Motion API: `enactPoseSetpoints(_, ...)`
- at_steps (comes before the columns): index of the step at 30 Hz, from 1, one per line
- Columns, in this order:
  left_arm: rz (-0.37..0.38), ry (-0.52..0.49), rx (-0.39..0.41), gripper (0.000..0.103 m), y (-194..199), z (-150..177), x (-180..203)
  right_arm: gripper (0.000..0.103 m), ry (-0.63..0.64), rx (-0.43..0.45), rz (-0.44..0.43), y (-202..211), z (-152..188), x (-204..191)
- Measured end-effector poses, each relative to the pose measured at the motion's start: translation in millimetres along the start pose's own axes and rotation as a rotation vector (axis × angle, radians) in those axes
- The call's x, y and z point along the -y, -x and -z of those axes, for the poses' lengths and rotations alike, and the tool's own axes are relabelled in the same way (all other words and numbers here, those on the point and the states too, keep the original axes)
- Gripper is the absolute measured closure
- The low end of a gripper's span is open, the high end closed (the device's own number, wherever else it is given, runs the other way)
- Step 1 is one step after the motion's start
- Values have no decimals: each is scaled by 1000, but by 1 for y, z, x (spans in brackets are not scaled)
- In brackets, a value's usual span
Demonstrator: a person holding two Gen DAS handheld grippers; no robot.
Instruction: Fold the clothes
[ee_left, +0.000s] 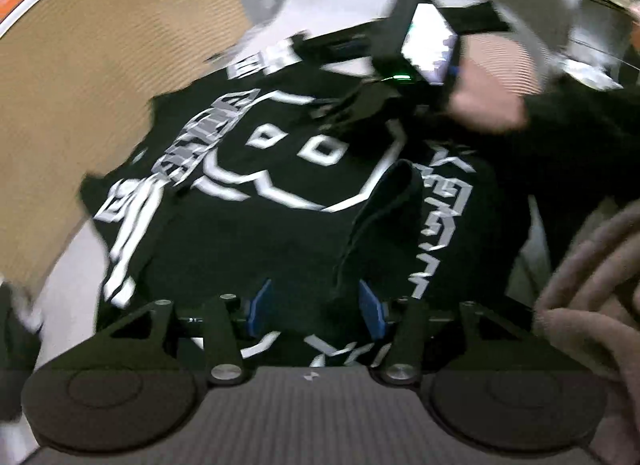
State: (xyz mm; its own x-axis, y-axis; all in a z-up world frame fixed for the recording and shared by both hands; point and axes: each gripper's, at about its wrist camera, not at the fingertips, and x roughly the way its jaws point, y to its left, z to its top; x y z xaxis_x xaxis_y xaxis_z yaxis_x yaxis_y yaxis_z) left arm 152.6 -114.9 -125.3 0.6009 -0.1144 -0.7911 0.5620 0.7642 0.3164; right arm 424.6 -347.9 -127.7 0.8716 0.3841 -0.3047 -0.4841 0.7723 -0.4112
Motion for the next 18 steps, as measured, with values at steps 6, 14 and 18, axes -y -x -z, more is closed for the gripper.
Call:
enactPoseSetpoints(6, -208, 77, -10, 48, -3, -5, -51, 21, -13, 7, -8, 1, 0, 3)
enactPoseSetpoints(14, -429, 21, -97, 41, -39, 15, -123, 21, -41, 9, -40, 2, 1, 10)
enactPoseSetpoints(18, -451, 3, -142, 39, -70, 38, -148, 21, -31, 0, -45, 1, 0, 8)
